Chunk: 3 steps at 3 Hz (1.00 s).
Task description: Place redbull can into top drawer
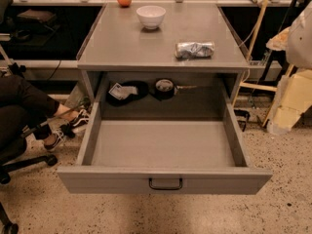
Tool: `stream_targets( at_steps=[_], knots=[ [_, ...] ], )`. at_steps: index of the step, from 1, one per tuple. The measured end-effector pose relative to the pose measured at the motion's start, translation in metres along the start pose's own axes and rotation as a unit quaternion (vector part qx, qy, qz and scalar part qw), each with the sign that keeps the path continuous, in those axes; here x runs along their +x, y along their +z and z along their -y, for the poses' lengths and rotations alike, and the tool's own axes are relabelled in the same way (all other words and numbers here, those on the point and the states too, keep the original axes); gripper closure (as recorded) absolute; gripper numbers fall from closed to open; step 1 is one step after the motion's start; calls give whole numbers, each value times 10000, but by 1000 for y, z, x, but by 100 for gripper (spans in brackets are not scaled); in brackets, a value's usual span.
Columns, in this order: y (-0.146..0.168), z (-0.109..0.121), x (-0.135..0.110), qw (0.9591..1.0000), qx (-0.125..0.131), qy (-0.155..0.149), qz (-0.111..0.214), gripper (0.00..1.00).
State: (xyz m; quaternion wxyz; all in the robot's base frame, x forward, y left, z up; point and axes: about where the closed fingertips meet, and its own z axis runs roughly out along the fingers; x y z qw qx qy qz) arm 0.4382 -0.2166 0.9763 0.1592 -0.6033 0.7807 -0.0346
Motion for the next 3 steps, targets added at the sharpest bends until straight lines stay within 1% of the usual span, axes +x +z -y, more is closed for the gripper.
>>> stream_targets(
  at_steps=[1, 2, 3],
  knots=[
    [0, 0, 0, 10000, 0, 0, 0, 0],
    [-4, 13, -7, 9998, 111, -27, 182, 0],
    [6, 50, -22, 9991, 82, 99, 410, 0]
  ],
)
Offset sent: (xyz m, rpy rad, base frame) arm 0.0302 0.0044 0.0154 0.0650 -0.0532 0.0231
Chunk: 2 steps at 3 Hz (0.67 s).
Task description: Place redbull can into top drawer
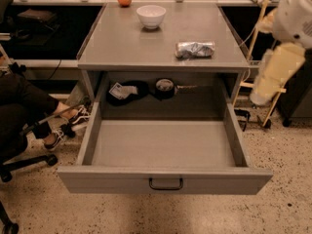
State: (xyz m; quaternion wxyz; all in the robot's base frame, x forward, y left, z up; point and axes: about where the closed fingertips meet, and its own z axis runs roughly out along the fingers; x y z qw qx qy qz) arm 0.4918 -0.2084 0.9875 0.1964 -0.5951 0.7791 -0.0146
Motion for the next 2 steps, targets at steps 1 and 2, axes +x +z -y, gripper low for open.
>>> stream_targets(
  at_steps=[1, 2],
  knots=[
    [-17, 22, -14, 9994, 283, -41, 216, 0],
    [-18, 22, -14, 9993, 292, -40, 217, 0]
  ],
)
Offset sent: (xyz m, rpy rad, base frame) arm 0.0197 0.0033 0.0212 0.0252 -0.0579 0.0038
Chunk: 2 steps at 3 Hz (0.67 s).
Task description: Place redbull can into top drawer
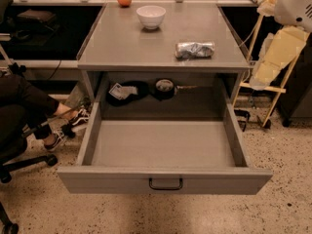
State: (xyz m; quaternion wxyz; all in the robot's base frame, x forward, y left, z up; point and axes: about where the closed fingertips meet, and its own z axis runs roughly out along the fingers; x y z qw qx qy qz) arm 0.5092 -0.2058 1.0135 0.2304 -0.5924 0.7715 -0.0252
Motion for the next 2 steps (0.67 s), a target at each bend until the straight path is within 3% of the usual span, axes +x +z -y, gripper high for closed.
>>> stream_targets(
  at_steps=[1, 2],
  knots=[
    [-2, 12, -1, 9998, 161, 52, 121, 0],
    [6, 63, 0, 9976, 495, 270, 402, 0]
  ],
)
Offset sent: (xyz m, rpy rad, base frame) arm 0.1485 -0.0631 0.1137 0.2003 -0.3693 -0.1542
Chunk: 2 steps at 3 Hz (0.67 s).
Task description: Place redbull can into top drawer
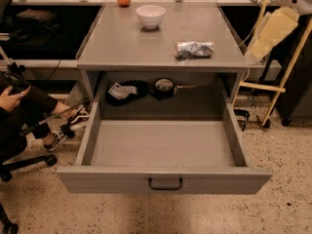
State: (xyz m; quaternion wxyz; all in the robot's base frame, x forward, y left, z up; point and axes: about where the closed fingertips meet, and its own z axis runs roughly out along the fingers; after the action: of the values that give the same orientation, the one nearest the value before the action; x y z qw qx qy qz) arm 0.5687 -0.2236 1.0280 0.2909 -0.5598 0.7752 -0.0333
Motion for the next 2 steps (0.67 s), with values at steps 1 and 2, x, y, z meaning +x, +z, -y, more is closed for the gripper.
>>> stream_targets(
  at_steps=[1, 2],
  knots=[
    [43, 48, 5, 9994, -128, 315, 87, 0],
    [91, 67, 12, 9955, -607, 718, 139, 0]
  ],
)
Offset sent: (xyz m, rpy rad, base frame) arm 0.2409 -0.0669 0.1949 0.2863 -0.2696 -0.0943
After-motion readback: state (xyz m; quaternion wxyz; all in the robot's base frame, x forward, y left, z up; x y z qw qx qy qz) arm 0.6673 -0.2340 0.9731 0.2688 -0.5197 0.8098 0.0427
